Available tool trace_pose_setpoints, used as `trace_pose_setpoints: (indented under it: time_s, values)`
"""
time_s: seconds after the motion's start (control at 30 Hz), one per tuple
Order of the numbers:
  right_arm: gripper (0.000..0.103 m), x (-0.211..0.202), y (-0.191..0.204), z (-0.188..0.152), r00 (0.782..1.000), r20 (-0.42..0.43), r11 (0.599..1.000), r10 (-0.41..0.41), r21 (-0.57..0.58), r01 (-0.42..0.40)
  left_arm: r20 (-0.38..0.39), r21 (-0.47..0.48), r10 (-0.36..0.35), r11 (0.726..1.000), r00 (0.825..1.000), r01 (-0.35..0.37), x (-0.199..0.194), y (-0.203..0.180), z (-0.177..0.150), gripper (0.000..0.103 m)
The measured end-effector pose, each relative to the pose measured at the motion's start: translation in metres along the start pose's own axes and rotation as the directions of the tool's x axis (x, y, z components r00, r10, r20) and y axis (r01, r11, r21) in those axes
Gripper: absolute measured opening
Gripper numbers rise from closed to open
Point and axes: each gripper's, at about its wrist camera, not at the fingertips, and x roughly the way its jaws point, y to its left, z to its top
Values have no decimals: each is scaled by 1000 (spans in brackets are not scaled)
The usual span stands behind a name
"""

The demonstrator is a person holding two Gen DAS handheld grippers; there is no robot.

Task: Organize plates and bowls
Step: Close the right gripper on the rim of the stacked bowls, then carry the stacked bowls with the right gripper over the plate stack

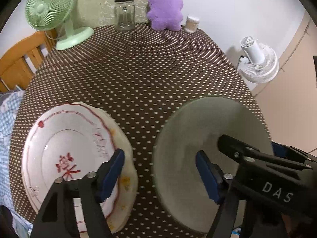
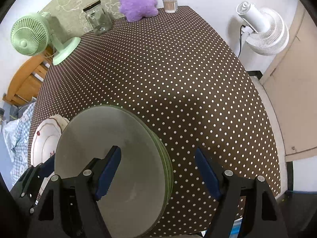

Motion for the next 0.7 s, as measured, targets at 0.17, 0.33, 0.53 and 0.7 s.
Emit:
trace_pose_setpoints:
  time_s: [0.17, 0.33, 0.53, 0.7]
  values:
    - [78, 2, -6, 6, 1000, -15, 1000, 0, -11, 0, -31, -21, -16, 1000, 999, 16, 8, -4, 4, 70]
    - [67, 12, -7, 6, 998, -56, 999, 12, -33, -14, -83, -40, -20, 999, 996, 17, 20, -5, 1, 68]
    - [56, 20, -7, 3, 995, -88, 997, 44, -55, -49, -88, -32, -17, 999, 996, 14, 20, -10, -3, 66]
    - [41, 21, 2, 3, 993, -92, 992, 77, -93, -85, -81, -21, -30, 999, 996, 28, 18, -13, -5, 57]
